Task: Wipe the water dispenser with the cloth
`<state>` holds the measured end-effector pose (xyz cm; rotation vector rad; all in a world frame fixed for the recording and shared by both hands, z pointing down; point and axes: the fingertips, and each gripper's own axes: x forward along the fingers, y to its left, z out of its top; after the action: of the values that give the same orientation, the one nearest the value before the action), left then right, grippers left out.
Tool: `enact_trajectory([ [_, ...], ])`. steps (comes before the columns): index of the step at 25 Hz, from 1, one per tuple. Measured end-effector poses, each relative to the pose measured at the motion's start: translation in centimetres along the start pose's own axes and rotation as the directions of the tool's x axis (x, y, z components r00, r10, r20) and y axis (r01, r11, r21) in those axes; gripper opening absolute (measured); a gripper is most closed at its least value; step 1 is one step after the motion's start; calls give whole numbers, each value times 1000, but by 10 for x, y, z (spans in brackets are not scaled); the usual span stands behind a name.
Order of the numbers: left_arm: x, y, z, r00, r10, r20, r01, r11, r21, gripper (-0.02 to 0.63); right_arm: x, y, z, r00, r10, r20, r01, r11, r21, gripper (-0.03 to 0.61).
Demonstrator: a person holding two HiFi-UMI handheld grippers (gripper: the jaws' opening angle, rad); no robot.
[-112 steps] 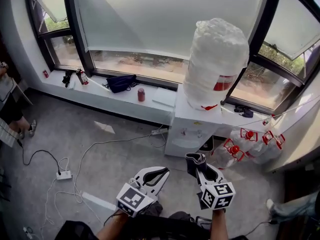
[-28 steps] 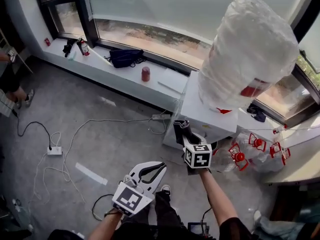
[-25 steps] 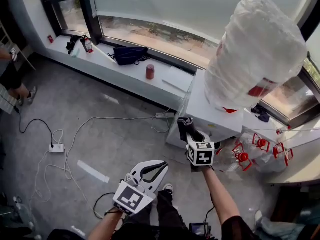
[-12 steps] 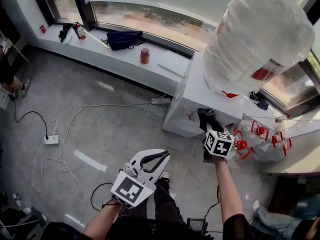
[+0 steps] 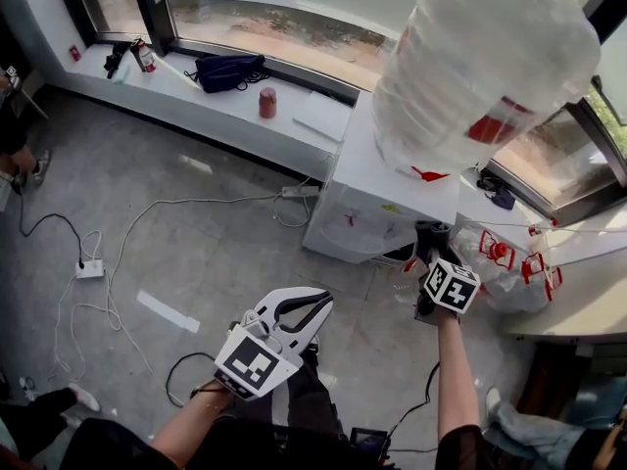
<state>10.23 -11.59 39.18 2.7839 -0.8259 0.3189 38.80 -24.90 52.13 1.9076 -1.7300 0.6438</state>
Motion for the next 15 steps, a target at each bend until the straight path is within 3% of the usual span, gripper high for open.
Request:
enact_trajectory([
  [7, 21, -5, -1, 1000, -20, 6, 20, 1000, -12, 21, 5, -46, -20, 999, -22, -37, 22, 1000, -3, 103],
  [11, 19, 8, -3, 999, 27, 19, -26, 999, -20, 21, 0, -29, -44, 998, 43, -55, -42, 999, 13, 103],
  [15, 12, 20, -16, 998, 59, 8, -59, 998, -22, 21, 5, 7, -84, 989, 112, -93, -115, 993, -30, 103],
])
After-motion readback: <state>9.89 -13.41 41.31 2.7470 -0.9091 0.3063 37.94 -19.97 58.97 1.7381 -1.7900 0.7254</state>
